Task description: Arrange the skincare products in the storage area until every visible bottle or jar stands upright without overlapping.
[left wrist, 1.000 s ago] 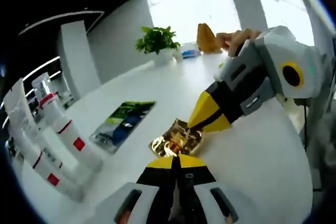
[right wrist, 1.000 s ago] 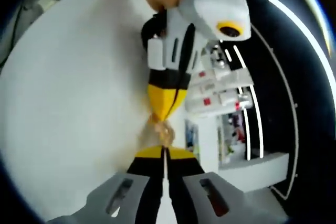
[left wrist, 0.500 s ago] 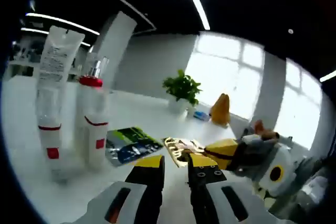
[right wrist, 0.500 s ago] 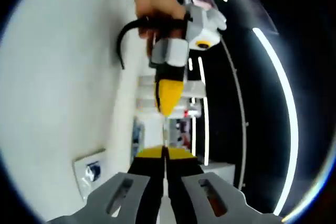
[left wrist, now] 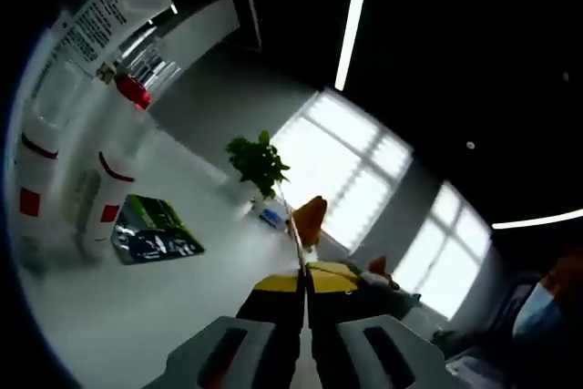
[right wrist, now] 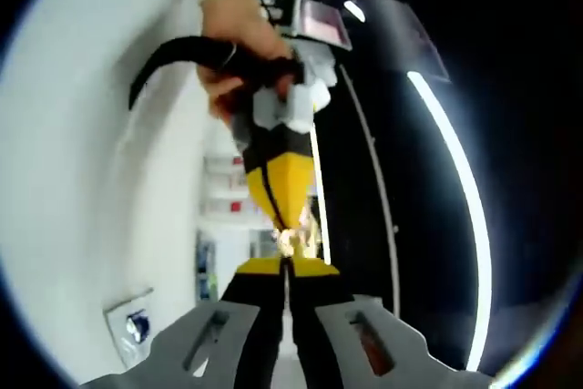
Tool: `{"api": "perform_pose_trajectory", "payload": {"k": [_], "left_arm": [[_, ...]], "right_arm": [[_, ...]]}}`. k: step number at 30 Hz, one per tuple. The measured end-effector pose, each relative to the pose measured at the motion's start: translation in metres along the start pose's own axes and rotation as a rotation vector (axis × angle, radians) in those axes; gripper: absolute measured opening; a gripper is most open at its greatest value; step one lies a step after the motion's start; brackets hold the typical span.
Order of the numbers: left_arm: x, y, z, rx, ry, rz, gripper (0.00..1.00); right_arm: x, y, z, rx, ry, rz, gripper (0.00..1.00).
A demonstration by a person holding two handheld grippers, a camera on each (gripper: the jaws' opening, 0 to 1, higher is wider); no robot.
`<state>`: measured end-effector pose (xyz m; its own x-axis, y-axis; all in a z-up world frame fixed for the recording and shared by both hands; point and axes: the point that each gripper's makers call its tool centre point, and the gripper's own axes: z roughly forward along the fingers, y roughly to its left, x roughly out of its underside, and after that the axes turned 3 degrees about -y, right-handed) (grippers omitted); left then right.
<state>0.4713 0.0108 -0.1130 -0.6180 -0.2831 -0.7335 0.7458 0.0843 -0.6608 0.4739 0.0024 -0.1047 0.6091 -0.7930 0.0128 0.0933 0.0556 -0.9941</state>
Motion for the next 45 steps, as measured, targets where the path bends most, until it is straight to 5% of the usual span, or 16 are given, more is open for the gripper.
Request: {"api": "perform_pose_trajectory", "payload": {"k": [7,10,13,17,20,26,30,37,41,45], "left_arm": [[-0.021,0.005,-0.01,-0.028,-0.056,0.031,0.0],[-0.032,0.018,-0.015,-0.107,-0.101,0.077,0.0],[-0.036,0.031,-0.021,-0.181,-0.104,0.107,0.0],[-0.029,0.03,-0.02,-0.144,-0.066,0.018,0.0],[-0.024,0.032,-0.018,-0.159,-0.047,0.03,0.0],[-0.019,0.024,-0.019,-0.1,-0.018,-0.067,0.0],[-0.018,0.023,-0.019,-0.062,-0.004,-0.11,0.0],[-0.022,0.021,-0.021,-0.027,0.021,-0.14,0.0],[-0.022,0.022,-0.021,-0.032,0.033,-0.124,0.0],[-0.022,0.031,-0.019,-0.099,0.004,-0.037,0.0]], "right_arm": [[0.0,-0.01,0.014,-0.012,-0.154,0.293,0.11],[0.013,-0.008,0.022,-0.104,-0.156,0.523,0.18],[0.028,-0.003,0.033,-0.228,-0.183,0.877,0.31],[0.033,0.014,0.041,-0.433,-0.16,1.21,0.42],[0.018,0.011,0.043,-0.586,-0.236,1.484,0.51],[0.002,-0.017,0.043,-0.719,-0.406,1.86,0.64],[0.0,-0.01,0.042,-0.745,-0.401,1.909,0.55],[0.004,0.0,0.033,-0.734,-0.317,1.893,0.2],[0.013,-0.001,0.036,-0.721,-0.279,1.911,0.03],[0.014,-0.001,0.036,-0.701,-0.235,1.961,0.0]]}}
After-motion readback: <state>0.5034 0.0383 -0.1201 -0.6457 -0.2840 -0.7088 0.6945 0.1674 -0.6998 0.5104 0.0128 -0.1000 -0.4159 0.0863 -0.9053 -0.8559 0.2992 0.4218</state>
